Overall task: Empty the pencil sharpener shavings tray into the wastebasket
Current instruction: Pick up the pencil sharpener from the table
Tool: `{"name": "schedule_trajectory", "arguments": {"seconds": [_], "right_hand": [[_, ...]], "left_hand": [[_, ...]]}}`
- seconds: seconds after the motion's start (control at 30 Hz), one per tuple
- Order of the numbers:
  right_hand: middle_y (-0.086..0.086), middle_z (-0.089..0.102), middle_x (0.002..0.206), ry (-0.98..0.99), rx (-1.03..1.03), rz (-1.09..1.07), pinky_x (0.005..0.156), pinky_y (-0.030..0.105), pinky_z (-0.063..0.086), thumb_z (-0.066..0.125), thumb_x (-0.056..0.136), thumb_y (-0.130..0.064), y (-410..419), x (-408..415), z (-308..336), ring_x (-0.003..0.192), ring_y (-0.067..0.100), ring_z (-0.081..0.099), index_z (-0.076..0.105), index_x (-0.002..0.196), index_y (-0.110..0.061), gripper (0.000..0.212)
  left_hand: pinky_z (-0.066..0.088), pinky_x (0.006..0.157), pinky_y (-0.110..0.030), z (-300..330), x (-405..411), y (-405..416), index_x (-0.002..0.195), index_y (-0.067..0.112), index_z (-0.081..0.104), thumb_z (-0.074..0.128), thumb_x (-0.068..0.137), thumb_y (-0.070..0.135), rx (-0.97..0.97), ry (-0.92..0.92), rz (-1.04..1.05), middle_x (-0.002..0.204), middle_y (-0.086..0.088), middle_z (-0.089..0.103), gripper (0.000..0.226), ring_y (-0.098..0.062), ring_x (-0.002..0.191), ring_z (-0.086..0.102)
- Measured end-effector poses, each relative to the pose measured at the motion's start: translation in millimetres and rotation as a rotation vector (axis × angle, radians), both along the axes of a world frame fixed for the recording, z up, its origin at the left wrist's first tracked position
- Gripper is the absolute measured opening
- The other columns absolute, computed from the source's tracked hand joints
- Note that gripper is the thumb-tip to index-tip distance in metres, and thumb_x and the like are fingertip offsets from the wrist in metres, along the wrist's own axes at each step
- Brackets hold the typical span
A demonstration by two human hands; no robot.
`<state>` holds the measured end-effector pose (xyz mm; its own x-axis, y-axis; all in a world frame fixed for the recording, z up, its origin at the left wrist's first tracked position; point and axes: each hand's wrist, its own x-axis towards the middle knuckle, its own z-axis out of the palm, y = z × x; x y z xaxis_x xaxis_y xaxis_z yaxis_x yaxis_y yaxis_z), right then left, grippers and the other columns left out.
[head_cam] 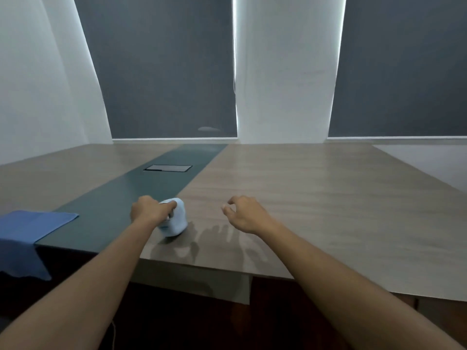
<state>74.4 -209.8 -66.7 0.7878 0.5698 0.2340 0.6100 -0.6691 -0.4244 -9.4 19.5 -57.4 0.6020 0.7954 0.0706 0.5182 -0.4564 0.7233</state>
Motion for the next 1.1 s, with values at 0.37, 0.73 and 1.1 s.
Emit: {"name": "schedule_trajectory", "arguments": {"seconds": [0.37, 0.73, 1.1], "right_hand": [[0.017, 0.061, 0.110, 0.932, 0.570, -0.085, 0.065, 0.034, 0.053, 0.049, 0.089, -0.063, -57.2, 15.4, -1.5, 0.076, 0.025, 0.061, 0.056, 0.120, -0.002, 0.069], [0.004, 0.068, 0.098, 0.888, 0.724, -0.076, 0.067, 0.028, 0.048, 0.067, 0.086, -0.048, -101.1, 41.3, -25.4, 0.071, 0.015, 0.061, 0.066, 0.121, -0.005, 0.056], [0.005, 0.060, 0.101, 0.951, 0.887, -0.066, 0.060, 0.024, 0.055, 0.066, 0.090, -0.034, -123.3, 56.2, -22.0, 0.071, 0.015, 0.056, 0.065, 0.115, -0.003, 0.039]], "left_hand": [[0.055, 0.064, -0.038, -10.3, 59.3, -79.9, 0.088, 0.008, 0.065, 0.067, 0.083, 0.028, -0.700, -0.359, -0.383, 0.083, -0.013, 0.059, 0.021, -0.027, 0.071, 0.060], [0.056, 0.054, -0.028, -19.7, 101.3, -135.5, 0.100, 0.005, 0.067, 0.065, 0.089, 0.022, -0.762, -0.341, -0.672, 0.092, -0.014, 0.062, 0.021, -0.023, 0.075, 0.064], [0.058, 0.073, -0.033, -13.4, 116.7, -152.5, 0.096, 0.007, 0.073, 0.065, 0.090, 0.018, -0.734, -0.360, -0.795, 0.080, -0.004, 0.072, 0.015, -0.018, 0.072, 0.065]]}}
